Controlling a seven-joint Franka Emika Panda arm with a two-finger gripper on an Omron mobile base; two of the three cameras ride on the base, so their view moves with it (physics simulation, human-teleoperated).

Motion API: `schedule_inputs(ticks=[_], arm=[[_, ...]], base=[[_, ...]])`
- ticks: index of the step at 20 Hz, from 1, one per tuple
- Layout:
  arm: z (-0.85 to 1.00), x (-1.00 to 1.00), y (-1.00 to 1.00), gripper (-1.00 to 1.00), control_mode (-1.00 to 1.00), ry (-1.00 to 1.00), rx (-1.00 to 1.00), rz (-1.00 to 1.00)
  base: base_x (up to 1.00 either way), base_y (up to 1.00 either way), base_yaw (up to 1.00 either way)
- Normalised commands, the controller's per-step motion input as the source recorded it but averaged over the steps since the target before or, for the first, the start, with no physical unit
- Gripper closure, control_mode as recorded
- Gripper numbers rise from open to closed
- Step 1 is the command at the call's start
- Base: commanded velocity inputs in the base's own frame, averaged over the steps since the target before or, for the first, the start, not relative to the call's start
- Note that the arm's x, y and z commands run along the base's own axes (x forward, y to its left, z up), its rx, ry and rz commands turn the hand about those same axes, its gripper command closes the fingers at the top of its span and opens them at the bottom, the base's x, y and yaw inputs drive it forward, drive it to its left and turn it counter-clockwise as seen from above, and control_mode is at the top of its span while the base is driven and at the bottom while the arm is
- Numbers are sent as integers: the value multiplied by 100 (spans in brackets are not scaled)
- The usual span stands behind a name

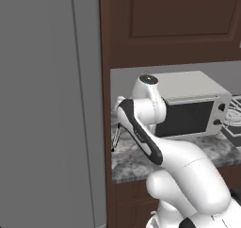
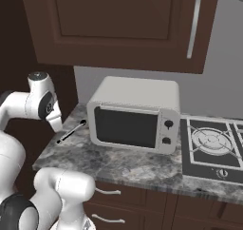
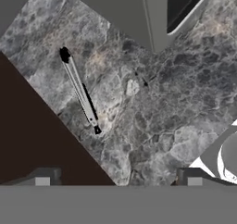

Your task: Pick up the tongs from the counter and place them near the plate next to the oven.

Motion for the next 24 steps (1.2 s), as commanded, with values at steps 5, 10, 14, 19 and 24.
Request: schedule_inputs(ticks=[5, 10, 14, 19, 24], arm=[[-45, 38, 2, -100, -100, 2, 0, 3], [-53, 54, 10, -100, -100, 6, -1, 6], [-48, 68, 12, -100, -100, 3, 0, 2], [-40, 59, 14, -100, -100, 5, -2, 0], [-42, 64, 8, -100, -100, 15, 0, 0]], base=[[0, 0, 0], [0, 0, 0], [0, 0, 0], [0, 0, 0], [0, 0, 0]])
